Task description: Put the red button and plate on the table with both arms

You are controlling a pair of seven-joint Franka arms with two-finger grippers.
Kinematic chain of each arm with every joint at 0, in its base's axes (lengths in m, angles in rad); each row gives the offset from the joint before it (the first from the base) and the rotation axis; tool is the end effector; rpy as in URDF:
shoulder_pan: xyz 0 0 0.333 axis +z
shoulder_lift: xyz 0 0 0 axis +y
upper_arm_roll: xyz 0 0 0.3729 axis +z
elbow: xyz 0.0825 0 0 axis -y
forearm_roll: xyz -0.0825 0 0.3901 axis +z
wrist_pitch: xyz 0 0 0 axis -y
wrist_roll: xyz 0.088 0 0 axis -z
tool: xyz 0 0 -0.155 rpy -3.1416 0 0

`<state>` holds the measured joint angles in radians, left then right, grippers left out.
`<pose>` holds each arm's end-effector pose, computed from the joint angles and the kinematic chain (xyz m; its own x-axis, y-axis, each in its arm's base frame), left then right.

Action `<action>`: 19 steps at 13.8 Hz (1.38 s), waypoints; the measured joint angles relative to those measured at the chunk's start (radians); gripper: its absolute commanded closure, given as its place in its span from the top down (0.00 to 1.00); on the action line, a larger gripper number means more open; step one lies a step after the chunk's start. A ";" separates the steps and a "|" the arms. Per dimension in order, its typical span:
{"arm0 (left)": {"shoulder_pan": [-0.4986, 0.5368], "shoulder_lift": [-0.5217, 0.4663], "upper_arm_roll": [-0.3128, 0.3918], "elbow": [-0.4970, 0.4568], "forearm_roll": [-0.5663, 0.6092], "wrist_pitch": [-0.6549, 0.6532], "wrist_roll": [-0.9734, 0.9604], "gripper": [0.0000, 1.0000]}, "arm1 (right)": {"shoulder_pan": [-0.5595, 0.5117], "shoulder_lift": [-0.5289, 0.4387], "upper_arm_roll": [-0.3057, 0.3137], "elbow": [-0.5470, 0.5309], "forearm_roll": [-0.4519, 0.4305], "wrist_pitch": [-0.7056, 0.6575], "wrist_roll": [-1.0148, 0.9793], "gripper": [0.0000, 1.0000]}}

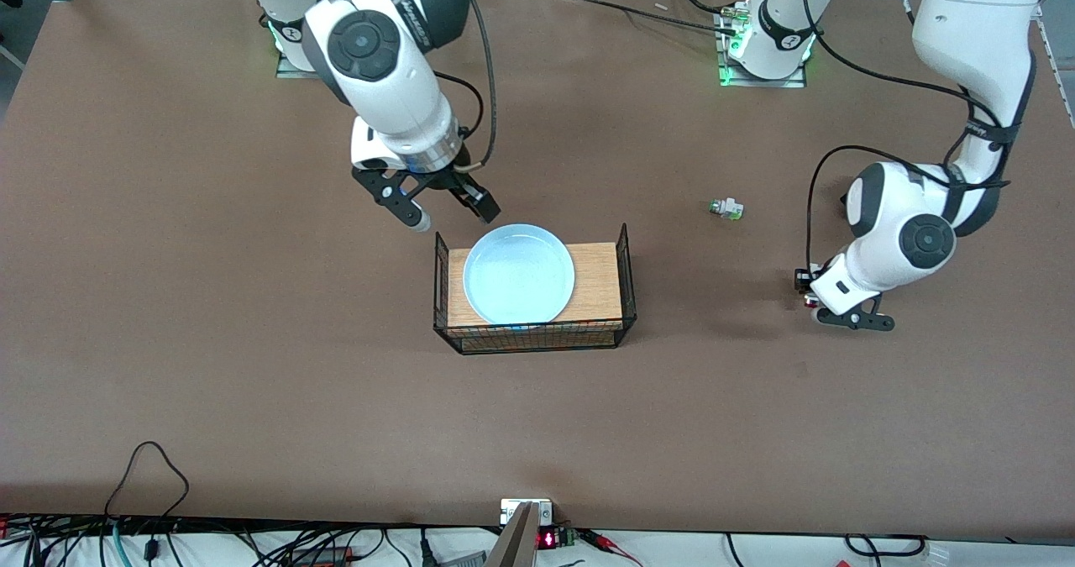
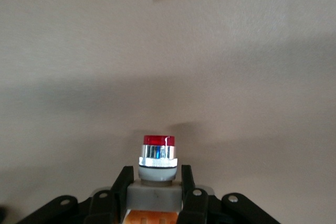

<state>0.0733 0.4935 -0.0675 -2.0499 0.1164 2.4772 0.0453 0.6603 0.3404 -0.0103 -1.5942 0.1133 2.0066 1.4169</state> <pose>0.6150 0.0069 0.1866 0.9899 -0.1248 -0.0667 -0.1271 -0.9914 -0.0307 0.5460 0.4308 0.4476 0.6892 -0.7189 -0.0904 -0.7246 -0.6840 -0.0844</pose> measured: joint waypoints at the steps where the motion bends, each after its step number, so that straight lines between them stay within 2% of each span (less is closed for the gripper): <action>1: 0.003 0.006 -0.001 -0.020 0.000 0.032 0.004 0.36 | 0.002 0.018 0.000 0.000 0.000 0.011 0.052 1.00; 2: 0.005 0.006 -0.001 -0.025 0.000 0.041 0.008 0.75 | 0.002 0.037 -0.002 0.000 0.000 0.026 0.089 1.00; 3: 0.006 0.004 -0.001 -0.025 0.000 0.041 0.014 1.00 | 0.002 0.056 -0.004 0.001 0.000 0.041 0.111 1.00; 6: 0.011 -0.003 -0.003 -0.018 0.000 0.010 0.021 1.00 | 0.002 0.108 -0.007 0.002 0.000 0.080 0.125 1.00; 9: 0.013 -0.052 -0.025 0.033 0.000 -0.157 0.021 1.00 | 0.002 0.141 -0.007 0.003 0.000 0.137 0.129 1.00; 10: 0.013 -0.082 -0.042 0.065 0.000 -0.250 0.020 1.00 | 0.002 0.147 -0.007 0.003 0.000 0.146 0.130 0.95; 11: 0.013 -0.117 -0.061 0.106 0.000 -0.348 0.020 1.00 | 0.002 0.152 -0.007 0.004 0.000 0.150 0.130 0.81; 12: 0.013 -0.151 -0.079 0.158 0.000 -0.455 0.020 1.00 | 0.003 0.154 -0.007 0.004 0.000 0.151 0.130 0.73; 16: 0.013 -0.220 -0.128 0.462 0.000 -0.900 0.020 1.00 | 0.005 0.167 -0.007 0.004 0.000 0.152 0.131 0.59; 17: 0.013 -0.224 -0.131 0.529 0.000 -0.969 0.020 1.00 | 0.007 0.168 -0.007 0.004 0.000 0.152 0.131 0.51; 19: 0.013 -0.246 -0.131 0.610 -0.002 -1.018 0.019 1.00 | 0.010 0.168 -0.007 0.005 0.000 0.152 0.132 0.30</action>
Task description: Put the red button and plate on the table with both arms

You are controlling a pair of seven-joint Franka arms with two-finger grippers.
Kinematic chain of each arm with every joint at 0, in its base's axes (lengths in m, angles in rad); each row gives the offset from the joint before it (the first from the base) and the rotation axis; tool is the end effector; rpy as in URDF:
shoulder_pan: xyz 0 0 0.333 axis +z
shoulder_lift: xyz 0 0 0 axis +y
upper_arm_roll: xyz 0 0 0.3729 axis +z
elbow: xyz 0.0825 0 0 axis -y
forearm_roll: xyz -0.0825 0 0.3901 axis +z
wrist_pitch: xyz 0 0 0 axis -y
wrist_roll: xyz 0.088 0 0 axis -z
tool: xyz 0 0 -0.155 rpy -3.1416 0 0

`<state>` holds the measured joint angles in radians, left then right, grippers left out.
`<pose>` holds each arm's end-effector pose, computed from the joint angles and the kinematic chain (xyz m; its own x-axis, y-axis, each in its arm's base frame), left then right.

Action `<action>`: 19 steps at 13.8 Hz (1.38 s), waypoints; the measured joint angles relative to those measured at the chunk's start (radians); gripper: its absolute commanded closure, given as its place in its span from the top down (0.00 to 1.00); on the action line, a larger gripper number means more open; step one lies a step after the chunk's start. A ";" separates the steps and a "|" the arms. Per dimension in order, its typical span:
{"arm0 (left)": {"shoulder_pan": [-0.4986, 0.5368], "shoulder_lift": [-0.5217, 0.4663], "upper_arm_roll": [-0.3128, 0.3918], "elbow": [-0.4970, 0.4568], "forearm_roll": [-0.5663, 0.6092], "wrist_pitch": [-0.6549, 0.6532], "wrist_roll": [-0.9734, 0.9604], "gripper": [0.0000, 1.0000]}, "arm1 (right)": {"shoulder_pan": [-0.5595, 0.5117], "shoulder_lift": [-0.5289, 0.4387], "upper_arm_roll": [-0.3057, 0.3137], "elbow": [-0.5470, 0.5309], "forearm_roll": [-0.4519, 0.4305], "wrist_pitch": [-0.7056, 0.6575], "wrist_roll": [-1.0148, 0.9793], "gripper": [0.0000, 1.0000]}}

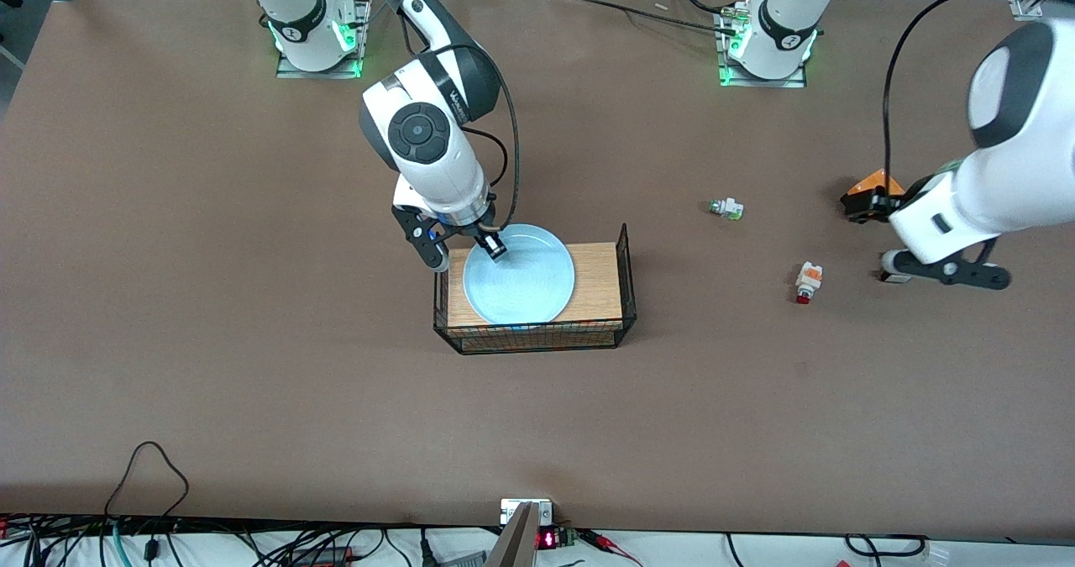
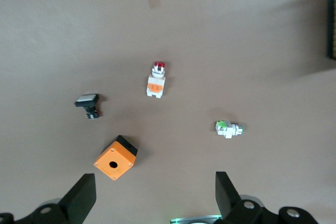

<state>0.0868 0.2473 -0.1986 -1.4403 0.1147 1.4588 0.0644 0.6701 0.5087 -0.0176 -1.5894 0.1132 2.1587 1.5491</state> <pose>0.6176 -0.0366 0.5427 0.9602 -0.1646 -0.2256 -0.1804 -0.9823 -0.0512 0.5733 0.4517 0.3445 0.5783 -0.8111 -0.0878 -0.8158 -0.5752 -0.0600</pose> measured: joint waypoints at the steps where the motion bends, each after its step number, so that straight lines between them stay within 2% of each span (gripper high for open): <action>1: 0.001 -0.024 0.001 0.013 -0.004 -0.006 -0.006 1.00 | 0.000 0.000 0.000 0.000 0.000 0.000 0.000 0.17; 3: 0.000 -0.099 0.013 -0.028 -0.013 0.042 -0.027 1.00 | 0.000 0.000 0.000 0.001 0.000 0.000 0.000 0.04; 4: -0.003 -0.153 0.026 -0.094 -0.021 0.109 -0.032 1.00 | 0.000 0.000 0.000 0.002 0.000 -0.001 0.000 0.00; 6: -0.032 -0.264 0.069 -0.266 -0.041 0.234 -0.037 1.00 | 0.001 -0.003 0.000 0.006 0.000 -0.004 -0.020 0.00; 8: -0.072 -0.307 0.123 -0.344 -0.046 0.271 -0.040 1.00 | 0.000 -0.004 0.000 0.008 0.000 -0.004 -0.052 0.00; 13: -0.084 -0.310 0.139 -0.356 -0.049 0.260 -0.041 1.00 | 0.001 -0.048 -0.001 0.025 0.000 -0.053 -0.067 0.00; 19: -0.090 -0.310 0.139 -0.345 -0.049 0.245 -0.046 1.00 | 0.000 -0.165 -0.006 0.096 0.079 -0.272 -0.067 0.00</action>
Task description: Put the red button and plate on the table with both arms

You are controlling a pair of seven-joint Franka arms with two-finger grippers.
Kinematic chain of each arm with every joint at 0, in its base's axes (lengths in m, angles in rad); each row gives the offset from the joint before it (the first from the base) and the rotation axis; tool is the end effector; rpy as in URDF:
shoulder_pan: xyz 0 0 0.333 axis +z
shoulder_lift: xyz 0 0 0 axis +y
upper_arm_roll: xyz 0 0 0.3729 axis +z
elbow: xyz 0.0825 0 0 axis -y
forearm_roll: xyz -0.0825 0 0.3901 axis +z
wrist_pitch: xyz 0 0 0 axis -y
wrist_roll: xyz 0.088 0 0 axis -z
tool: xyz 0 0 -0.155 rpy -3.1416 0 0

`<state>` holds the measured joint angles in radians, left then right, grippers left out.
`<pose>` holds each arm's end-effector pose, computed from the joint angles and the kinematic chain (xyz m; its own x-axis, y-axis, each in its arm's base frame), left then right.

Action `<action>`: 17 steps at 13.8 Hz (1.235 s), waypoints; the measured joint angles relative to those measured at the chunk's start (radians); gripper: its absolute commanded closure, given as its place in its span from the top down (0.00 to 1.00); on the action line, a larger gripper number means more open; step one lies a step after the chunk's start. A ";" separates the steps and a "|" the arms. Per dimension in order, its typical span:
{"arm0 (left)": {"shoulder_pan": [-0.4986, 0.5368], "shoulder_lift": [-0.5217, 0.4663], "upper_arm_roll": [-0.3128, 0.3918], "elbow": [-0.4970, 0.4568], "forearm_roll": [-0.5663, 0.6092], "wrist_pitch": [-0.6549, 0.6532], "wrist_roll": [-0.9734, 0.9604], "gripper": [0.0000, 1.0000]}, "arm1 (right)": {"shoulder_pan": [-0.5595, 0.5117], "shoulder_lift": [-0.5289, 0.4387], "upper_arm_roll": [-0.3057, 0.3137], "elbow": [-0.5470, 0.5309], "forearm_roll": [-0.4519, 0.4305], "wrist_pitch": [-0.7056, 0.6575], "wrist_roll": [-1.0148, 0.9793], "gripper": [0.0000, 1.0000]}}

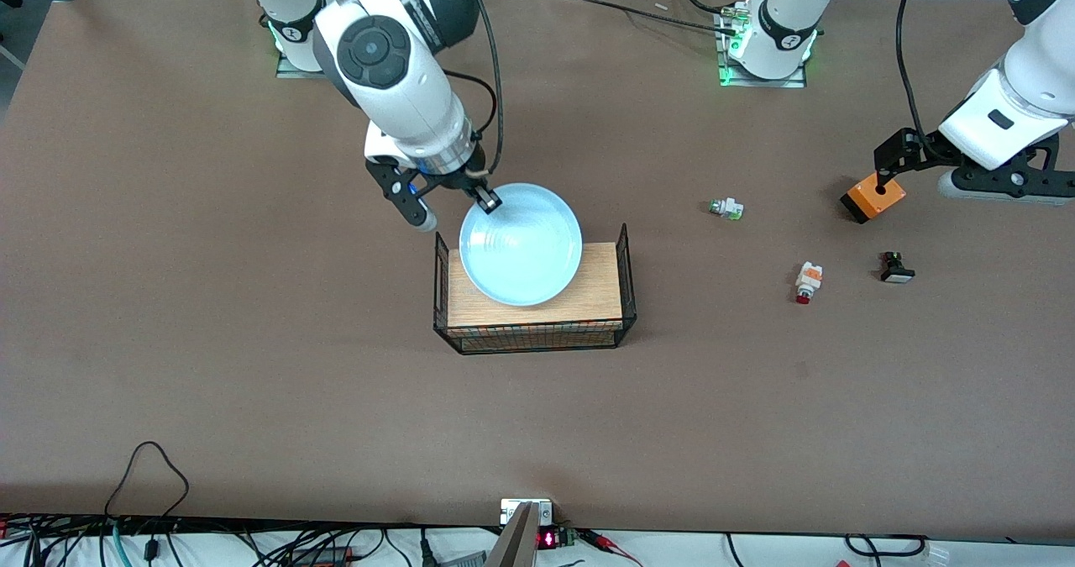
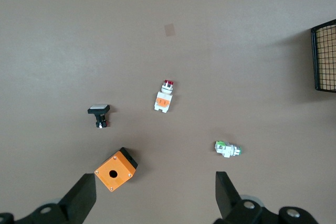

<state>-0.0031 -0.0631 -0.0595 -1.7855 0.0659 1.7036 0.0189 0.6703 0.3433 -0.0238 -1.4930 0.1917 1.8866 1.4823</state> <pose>0.5415 -0.0254 0.5767 0.9957 -0.0899 -0.0205 -0.0911 -0.9935 -0.0685 0.5416 0.4402 0.4852 0.6247 -0.7618 -0.1713 -0.7785 -0.6247 -0.0607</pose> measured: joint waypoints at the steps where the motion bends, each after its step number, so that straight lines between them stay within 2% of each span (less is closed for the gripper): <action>1: 0.000 0.000 0.000 0.002 0.000 -0.001 0.000 1.00 | -0.001 -0.014 -0.004 0.012 0.005 -0.033 0.000 0.00; 3: 0.000 0.000 0.000 0.004 0.000 -0.002 0.000 1.00 | -0.017 -0.035 -0.015 0.043 0.010 -0.105 -0.015 0.00; 6: 0.000 0.000 0.000 0.005 0.000 -0.002 0.000 1.00 | -0.116 -0.045 -0.023 0.104 0.016 -0.172 -0.151 0.00; 11: -0.005 0.001 0.000 0.007 0.000 -0.002 0.000 1.00 | -0.365 -0.044 -0.030 0.126 0.060 -0.225 -0.593 0.00; 15: -0.009 0.001 -0.007 0.009 0.000 -0.002 0.000 1.00 | -0.484 -0.028 -0.030 0.123 0.057 -0.316 -0.928 0.00; 17: -0.010 0.001 -0.010 0.009 0.000 -0.009 0.000 1.00 | -0.540 -0.016 -0.031 0.090 0.027 -0.337 -1.072 0.00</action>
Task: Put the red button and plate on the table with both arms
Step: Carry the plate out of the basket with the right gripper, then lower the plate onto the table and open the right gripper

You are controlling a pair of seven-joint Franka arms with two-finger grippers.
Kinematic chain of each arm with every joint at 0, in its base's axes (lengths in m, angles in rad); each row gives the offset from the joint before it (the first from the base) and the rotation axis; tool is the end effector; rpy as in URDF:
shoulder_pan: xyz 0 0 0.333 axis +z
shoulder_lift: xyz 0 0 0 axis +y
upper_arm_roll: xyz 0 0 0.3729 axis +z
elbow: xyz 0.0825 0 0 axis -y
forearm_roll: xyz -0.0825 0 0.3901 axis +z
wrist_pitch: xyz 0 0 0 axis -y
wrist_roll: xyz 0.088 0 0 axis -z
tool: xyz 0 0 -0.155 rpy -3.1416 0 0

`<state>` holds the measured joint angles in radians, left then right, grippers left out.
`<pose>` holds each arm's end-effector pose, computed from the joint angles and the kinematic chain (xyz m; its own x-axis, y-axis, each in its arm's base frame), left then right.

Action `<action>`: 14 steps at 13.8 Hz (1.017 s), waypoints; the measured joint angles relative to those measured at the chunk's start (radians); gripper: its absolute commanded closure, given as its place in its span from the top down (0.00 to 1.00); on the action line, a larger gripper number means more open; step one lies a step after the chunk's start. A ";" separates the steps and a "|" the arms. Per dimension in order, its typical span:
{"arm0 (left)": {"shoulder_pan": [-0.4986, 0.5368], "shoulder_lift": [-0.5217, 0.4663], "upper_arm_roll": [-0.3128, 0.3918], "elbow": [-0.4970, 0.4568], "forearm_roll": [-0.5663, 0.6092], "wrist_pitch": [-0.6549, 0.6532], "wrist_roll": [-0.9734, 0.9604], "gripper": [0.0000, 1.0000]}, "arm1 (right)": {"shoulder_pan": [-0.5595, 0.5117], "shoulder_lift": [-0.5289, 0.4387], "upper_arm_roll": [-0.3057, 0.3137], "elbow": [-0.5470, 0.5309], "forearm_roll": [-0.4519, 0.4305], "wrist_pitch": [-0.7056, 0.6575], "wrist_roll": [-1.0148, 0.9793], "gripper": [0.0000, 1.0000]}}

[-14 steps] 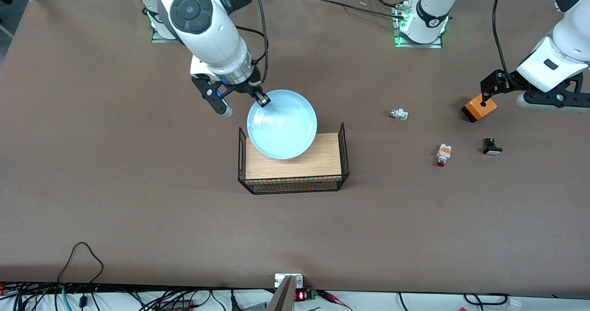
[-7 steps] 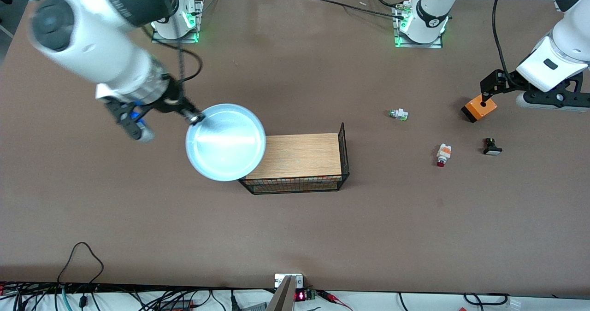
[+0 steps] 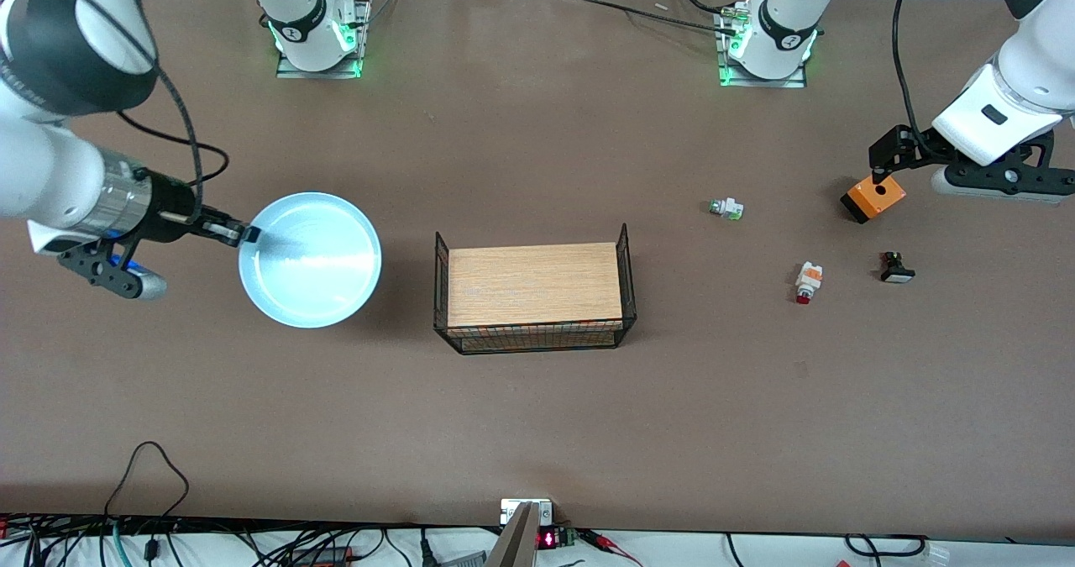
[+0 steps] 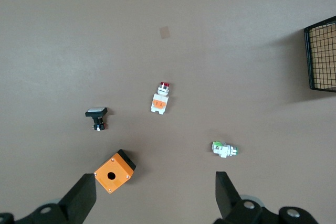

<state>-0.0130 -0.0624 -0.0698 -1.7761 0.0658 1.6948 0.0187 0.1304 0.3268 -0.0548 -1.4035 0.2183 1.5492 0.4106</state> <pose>0.5409 -0.0365 0.5800 0.9938 -0.1091 -0.0206 -0.1103 -0.9915 -0.0690 0.6503 0.0884 0.5142 0.9162 -0.3189 -0.2428 -0.3523 -0.9295 -0.1088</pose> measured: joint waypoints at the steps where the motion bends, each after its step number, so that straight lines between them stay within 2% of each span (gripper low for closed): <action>1: 0.000 0.000 0.000 0.000 0.000 -0.004 0.000 1.00 | -0.024 0.003 0.000 -0.033 -0.017 0.001 -0.061 0.00; 4: 0.001 0.000 0.001 0.000 0.000 -0.009 -0.001 1.00 | -0.083 0.005 -0.001 -0.152 -0.049 0.038 -0.239 0.00; 7: 0.003 0.001 0.002 0.000 0.000 -0.011 -0.002 1.00 | -0.120 0.006 -0.001 -0.283 -0.108 0.161 -0.373 0.00; 14: 0.005 0.003 0.002 0.000 0.000 -0.012 -0.003 1.00 | -0.186 0.007 -0.001 -0.663 -0.133 0.689 -0.586 0.00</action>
<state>-0.0084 -0.0599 -0.0675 -1.7757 0.0658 1.6831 0.0155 -0.0554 0.3339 -0.0559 -2.0660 0.0851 2.2383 -0.1755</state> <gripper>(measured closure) 0.000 0.978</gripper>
